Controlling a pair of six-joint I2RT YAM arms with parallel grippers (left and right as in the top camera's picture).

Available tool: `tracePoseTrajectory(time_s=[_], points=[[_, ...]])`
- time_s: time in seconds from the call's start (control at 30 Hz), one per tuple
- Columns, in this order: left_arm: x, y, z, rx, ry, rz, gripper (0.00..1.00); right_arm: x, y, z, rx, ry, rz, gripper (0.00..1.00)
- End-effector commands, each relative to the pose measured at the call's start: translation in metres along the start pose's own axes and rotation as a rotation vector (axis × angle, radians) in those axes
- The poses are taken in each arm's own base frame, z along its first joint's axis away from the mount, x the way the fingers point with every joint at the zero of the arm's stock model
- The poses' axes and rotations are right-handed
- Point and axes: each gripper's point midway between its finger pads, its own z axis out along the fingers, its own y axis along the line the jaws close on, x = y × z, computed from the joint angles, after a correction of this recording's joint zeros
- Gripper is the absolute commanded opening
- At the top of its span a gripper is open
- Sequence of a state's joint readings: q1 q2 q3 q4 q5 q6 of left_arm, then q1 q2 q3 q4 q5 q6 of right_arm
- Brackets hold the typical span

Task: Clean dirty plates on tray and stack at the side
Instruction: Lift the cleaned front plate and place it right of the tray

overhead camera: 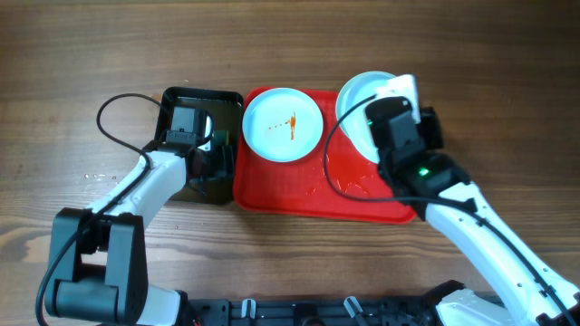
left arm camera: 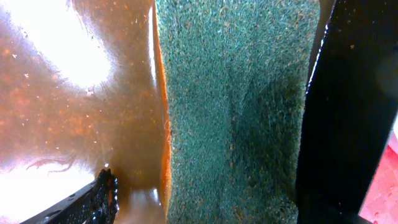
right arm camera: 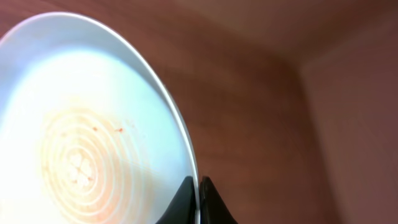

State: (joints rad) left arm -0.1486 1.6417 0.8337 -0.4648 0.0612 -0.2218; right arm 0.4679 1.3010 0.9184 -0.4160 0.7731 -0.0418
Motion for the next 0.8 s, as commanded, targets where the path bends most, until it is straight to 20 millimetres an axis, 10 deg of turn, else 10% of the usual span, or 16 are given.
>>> tracePoseTrajectory(time_s=[0.0,0.43,0.67,0.77], points=[[-0.007,-0.002,-0.005,0.008,-0.025,0.001,0.81,0.022,-0.013,0.019,-0.109,0.131,0.441,0.04],[-0.007,-0.002,-0.005,0.008,-0.025,0.001,0.81,0.172,-0.146,0.079,0.032,0.529,1.113,0.05],[-0.007,-0.002,-0.005,0.008,-0.025,0.001,0.81,0.224,-0.139,0.108,0.059,0.684,1.157,0.06],[-0.007,-0.002,-0.005,0.008,-0.025,0.001,0.81,0.194,-0.128,0.114,-0.108,0.590,1.186,0.37]])
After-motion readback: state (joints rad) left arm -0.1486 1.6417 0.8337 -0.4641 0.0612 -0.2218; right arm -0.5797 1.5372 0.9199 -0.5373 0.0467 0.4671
